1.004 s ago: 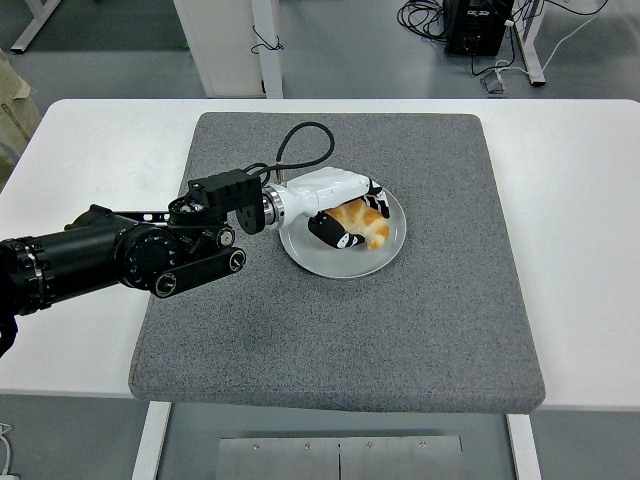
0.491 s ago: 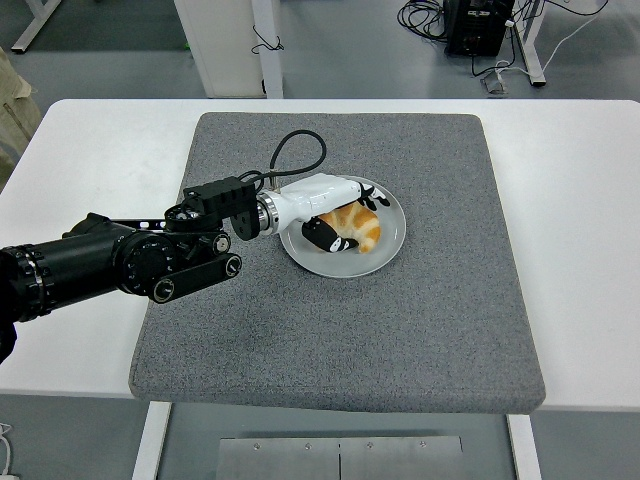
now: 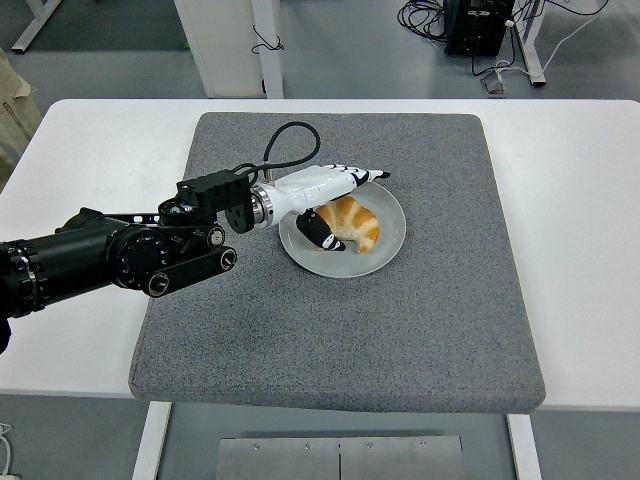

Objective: Place the bread on the plate

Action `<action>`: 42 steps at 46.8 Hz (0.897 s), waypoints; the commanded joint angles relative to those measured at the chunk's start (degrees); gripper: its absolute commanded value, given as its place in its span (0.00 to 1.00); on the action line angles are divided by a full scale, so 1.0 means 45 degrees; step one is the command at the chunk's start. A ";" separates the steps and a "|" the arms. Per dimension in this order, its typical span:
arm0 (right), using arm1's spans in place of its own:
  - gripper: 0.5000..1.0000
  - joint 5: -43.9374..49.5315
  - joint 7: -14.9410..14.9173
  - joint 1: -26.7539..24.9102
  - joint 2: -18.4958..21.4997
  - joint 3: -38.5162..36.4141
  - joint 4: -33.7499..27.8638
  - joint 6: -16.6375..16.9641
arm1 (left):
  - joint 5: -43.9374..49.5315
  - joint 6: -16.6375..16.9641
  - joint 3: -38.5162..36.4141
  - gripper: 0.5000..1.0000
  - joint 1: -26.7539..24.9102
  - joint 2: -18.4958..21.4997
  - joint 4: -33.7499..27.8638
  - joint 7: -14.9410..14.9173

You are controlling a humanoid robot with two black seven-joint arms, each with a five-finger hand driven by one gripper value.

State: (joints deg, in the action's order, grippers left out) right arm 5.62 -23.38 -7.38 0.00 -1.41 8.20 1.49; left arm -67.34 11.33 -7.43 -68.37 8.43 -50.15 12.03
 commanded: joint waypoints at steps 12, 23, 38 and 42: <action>1.00 0.0000 0.0000 0.0000 0.0000 0.0000 -0.0005 0.0000 | 0.0159 -0.0038 0.0147 0.97 -0.0568 0.0529 -0.0536 -0.0018; 1.00 0.0000 0.0000 0.0000 0.0000 0.0000 -0.0005 0.0000 | 0.0803 -0.0155 0.0167 0.97 -0.1271 0.0881 -0.0868 0.0021; 1.00 0.0000 0.0000 0.0000 0.0000 0.0000 -0.0005 0.0000 | 0.2678 -0.0214 0.0987 0.97 -0.1779 0.1291 -0.1220 0.0099; 1.00 0.0000 0.0000 0.0000 0.0000 0.0000 -0.0005 0.0000 | 0.2990 -0.0214 0.1182 0.97 -0.1701 0.1311 -0.1200 0.0216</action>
State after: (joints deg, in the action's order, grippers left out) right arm 5.62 -23.38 -7.38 0.00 -1.41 8.18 1.49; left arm -55.05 10.37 -2.86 -76.32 14.23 -55.62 12.71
